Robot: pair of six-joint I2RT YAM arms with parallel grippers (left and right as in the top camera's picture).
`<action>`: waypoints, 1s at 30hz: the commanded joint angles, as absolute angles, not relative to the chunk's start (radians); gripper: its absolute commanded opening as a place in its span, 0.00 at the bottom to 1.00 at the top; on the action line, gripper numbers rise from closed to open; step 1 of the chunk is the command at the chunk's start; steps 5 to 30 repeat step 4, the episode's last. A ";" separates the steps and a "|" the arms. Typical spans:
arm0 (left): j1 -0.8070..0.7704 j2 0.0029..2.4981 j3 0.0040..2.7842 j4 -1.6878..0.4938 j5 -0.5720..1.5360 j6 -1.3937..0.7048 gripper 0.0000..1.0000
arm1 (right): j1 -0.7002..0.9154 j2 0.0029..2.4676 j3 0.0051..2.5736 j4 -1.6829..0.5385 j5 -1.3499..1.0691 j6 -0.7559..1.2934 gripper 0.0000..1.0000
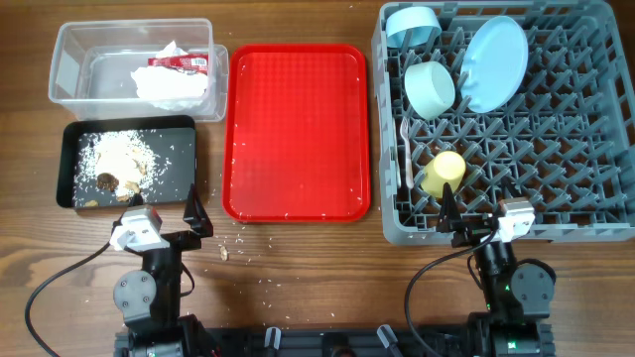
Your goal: Sort waste into correct bins and load items into the dishwasher rack
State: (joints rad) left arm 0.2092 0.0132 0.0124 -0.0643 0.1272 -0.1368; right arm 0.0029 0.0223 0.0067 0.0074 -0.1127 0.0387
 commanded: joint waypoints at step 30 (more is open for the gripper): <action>0.204 0.003 0.006 -0.067 0.121 -0.142 1.00 | -0.001 0.017 0.005 0.010 -0.132 0.029 1.00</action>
